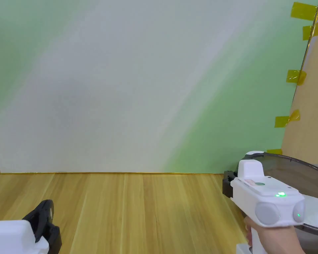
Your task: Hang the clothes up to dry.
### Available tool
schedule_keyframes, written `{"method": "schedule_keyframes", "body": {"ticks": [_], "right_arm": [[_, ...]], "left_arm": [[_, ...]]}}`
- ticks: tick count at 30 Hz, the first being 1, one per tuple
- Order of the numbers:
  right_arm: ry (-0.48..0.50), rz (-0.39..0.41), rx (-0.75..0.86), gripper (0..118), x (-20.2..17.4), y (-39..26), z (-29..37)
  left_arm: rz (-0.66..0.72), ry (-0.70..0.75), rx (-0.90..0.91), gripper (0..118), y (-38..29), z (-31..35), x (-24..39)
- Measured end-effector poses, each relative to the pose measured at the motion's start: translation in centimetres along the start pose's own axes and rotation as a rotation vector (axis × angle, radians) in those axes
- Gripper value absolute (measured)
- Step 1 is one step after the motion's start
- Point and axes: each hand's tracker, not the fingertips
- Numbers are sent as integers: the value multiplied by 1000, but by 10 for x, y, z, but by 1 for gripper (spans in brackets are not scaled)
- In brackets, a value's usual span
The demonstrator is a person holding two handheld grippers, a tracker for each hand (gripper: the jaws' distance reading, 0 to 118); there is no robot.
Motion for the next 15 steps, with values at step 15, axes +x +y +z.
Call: {"method": "schedule_keyframes", "body": {"ticks": [15], "right_arm": [[-23,-100,236,2,-24,-40,130]], "left_arm": [[-6,-76,-5,3,7,7,35]]}}
